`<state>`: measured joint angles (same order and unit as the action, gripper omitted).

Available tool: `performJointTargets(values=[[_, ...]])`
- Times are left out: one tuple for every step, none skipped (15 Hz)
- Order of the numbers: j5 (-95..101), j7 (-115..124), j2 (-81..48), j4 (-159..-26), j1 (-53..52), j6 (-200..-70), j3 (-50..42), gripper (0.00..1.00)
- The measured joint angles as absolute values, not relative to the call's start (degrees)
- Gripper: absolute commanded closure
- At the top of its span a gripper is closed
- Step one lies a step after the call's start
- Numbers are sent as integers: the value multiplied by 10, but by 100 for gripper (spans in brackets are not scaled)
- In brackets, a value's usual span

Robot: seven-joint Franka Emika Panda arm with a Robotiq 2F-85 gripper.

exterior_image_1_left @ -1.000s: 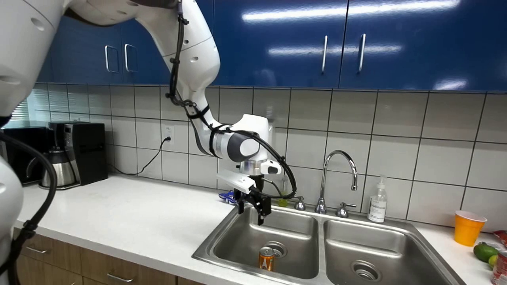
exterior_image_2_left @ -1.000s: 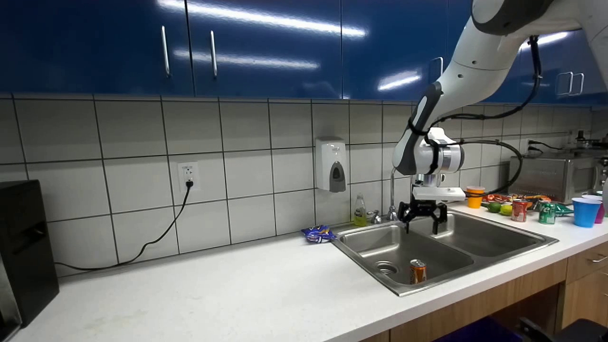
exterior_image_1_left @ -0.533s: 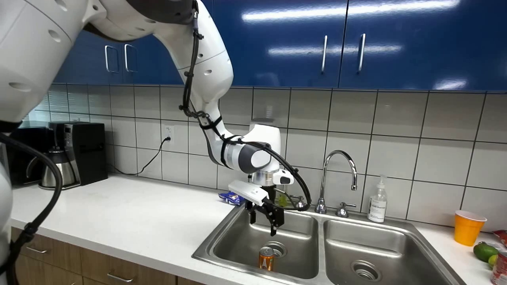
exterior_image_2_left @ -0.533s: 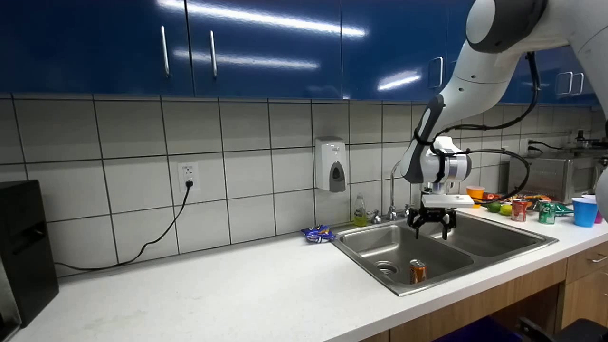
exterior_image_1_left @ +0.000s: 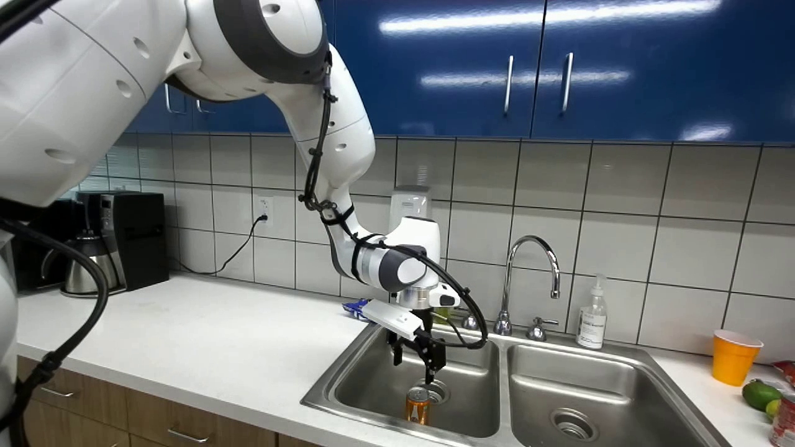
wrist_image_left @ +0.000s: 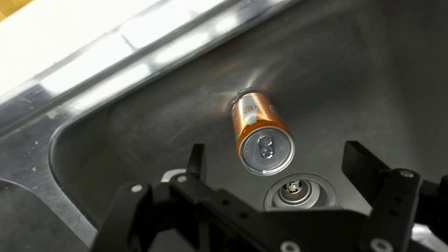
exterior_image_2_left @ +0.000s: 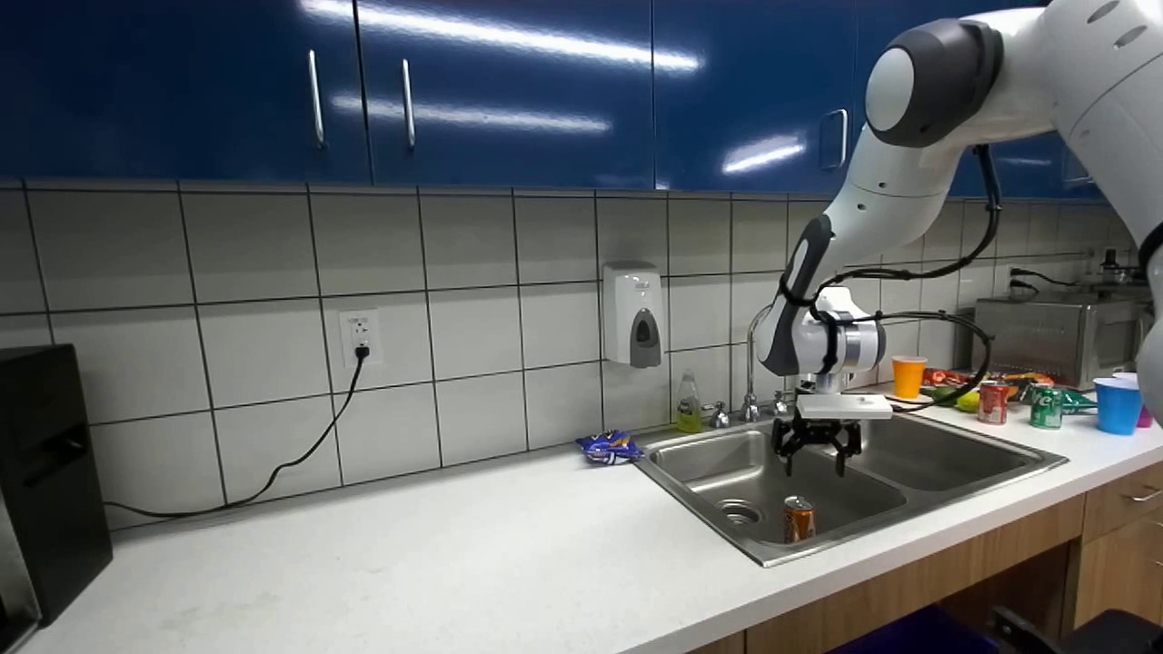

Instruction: Remove the can from the sink

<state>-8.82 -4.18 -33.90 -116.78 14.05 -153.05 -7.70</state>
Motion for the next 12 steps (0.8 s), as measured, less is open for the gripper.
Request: performJointTargets(values=[[-88, -42, -347, -1161, 140, -1531, -74, 0], [-88, -42, -355, -1155, 140, -1532, -72, 0], [-88, -42, -362, -1149, 140, -1533, -71, 0], [-88, -42, -368, -1144, 140, -1535, -70, 0], [-88, -42, -375, -1140, 140, -1537, -68, 0], [-88, -42, -381, -1135, 140, -1540, -68, 0], [-88, -42, -388, -1132, 140, -1544, -67, 0], [-87, -42, -393, -1128, 140, -1547, -67, 0], [-87, -42, -400, -1125, 140, -1551, -67, 0], [-86, -42, -406, -1121, 140, -1554, -67, 0], [-86, -42, -412, -1118, 140, -1558, -67, 0], [-86, -42, -418, -1115, 140, -1561, -66, 0]])
